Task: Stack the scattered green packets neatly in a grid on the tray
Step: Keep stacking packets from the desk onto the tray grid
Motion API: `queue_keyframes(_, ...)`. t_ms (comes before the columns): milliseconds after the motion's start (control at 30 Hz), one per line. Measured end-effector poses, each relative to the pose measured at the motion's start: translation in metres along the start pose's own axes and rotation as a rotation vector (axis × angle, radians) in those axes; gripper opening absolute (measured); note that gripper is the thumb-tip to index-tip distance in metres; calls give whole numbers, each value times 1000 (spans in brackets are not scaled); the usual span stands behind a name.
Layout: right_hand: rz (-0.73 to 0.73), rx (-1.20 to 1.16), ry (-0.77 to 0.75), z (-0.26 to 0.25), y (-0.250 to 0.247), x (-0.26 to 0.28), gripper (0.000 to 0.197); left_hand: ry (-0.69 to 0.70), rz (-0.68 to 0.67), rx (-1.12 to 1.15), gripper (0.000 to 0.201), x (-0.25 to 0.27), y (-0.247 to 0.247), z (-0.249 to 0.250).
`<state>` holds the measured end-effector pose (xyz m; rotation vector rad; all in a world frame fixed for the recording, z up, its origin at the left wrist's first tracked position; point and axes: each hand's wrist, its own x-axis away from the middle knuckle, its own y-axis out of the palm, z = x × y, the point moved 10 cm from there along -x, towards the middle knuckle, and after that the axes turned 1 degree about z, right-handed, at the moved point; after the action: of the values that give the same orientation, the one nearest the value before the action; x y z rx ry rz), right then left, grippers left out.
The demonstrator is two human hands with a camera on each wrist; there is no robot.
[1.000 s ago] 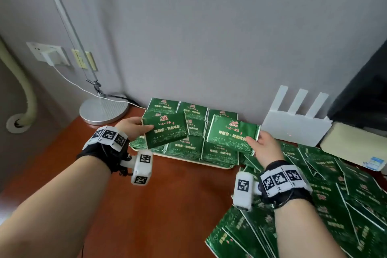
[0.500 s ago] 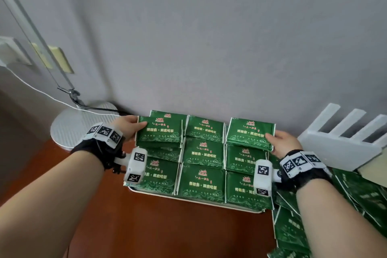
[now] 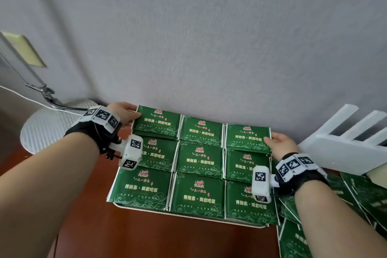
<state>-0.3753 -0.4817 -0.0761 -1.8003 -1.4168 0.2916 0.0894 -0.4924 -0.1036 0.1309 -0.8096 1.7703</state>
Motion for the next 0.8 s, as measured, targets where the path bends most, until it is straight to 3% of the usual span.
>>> queue_keyframes(800,48,23,-14,22,8,-26,28,-13,1,-98,19,-7,5,-6)
